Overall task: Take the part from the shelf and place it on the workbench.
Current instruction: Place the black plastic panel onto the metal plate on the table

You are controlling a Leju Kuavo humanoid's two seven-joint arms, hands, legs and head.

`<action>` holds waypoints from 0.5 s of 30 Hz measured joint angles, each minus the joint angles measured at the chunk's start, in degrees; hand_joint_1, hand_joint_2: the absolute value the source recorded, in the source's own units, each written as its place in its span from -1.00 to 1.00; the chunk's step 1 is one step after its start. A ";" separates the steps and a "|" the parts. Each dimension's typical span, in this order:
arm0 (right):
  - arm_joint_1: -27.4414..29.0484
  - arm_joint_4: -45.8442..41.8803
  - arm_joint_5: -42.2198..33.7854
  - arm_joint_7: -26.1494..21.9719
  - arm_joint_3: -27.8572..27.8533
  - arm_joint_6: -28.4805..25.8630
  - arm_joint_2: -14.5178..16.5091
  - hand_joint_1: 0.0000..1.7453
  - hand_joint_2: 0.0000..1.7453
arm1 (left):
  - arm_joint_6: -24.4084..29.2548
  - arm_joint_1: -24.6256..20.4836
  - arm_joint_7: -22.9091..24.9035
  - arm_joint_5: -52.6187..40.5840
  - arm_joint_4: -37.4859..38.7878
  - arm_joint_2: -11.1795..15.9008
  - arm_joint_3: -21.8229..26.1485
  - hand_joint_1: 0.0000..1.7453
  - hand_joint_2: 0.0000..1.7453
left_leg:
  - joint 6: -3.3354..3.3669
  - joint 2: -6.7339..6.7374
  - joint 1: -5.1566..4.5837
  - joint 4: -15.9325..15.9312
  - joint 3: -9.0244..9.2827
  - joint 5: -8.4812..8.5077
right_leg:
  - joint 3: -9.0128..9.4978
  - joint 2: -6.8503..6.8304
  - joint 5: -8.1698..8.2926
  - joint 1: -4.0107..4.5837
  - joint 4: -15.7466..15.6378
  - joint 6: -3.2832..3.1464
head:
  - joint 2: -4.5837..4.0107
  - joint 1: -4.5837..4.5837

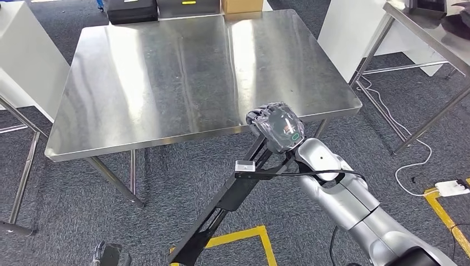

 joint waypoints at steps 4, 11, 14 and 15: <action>0.06 -0.27 0.11 0.05 -0.83 -0.22 -0.46 0.86 1.00 | 0.21 -0.05 0.11 0.03 -0.04 0.09 -0.28 -1.00 1.00 | -0.60 -0.96 -0.25 0.43 -0.13 -0.18 | 6.93 0.66 5.74 -0.51 -14.71 0.86 | 0.00 0.06; 0.21 -1.49 1.07 0.28 -1.76 0.02 -0.59 0.86 1.00 | 0.39 0.05 0.30 0.42 -0.07 0.16 -0.35 -1.00 1.00 | -2.77 0.37 0.09 7.39 -3.59 -4.68 | 7.72 0.41 6.72 -0.85 -16.57 -1.66 | 0.00 -0.20; 0.45 -1.61 1.26 0.28 -1.86 0.43 -0.61 0.86 1.00 | 0.44 0.04 0.30 0.44 -0.07 0.14 -0.37 -1.00 1.00 | -3.27 0.78 0.22 16.88 -8.17 -8.29 | 7.72 0.10 6.63 -0.67 -16.53 -1.94 | 0.00 -0.23; 0.57 -1.61 1.28 0.28 -1.87 0.50 -0.61 0.86 1.00 | 0.44 0.02 0.30 0.43 -0.07 0.14 -0.37 -1.00 1.00 | -3.32 0.85 0.28 16.71 -8.14 -7.53 | 7.75 0.02 6.60 -0.65 -16.52 -1.95 | 0.00 -0.24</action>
